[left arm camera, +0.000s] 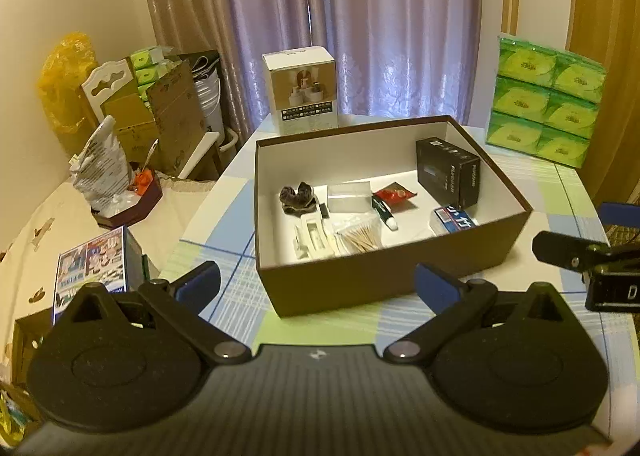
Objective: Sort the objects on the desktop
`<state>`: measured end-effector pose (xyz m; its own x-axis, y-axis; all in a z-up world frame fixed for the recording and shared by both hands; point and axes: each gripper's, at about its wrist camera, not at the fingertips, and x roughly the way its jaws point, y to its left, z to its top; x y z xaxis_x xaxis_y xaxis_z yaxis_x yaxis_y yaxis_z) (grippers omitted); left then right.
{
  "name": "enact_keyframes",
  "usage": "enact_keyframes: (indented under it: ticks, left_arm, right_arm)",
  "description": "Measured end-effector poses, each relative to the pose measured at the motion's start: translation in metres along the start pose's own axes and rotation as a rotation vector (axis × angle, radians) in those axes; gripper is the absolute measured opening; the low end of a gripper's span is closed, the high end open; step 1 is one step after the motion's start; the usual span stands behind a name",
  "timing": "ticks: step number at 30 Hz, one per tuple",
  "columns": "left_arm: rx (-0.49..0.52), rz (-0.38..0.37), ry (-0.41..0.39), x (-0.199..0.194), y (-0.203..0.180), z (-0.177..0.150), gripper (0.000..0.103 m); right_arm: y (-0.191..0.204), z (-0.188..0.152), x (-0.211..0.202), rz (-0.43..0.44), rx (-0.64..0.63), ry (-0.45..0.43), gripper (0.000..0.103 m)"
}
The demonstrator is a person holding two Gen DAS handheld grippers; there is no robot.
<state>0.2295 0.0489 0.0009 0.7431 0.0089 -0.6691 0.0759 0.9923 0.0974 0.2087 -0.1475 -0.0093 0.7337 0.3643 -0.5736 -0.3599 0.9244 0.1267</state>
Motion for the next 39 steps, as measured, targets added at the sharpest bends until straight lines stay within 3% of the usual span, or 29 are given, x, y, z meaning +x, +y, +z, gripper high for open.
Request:
enact_keyframes:
  ticks: [17, 39]
  left_arm:
    - [-0.05, 0.051, -0.012, -0.066, -0.019, -0.043, 0.102]
    - [-0.051, 0.066, 0.008, -0.1, -0.049, -0.081, 0.102]
  right_arm:
    - [0.005, -0.029, -0.057, 0.058, -0.052, 0.012, 0.101]
    - [-0.003, -0.072, -0.1, 0.1, -0.084, 0.043, 0.101]
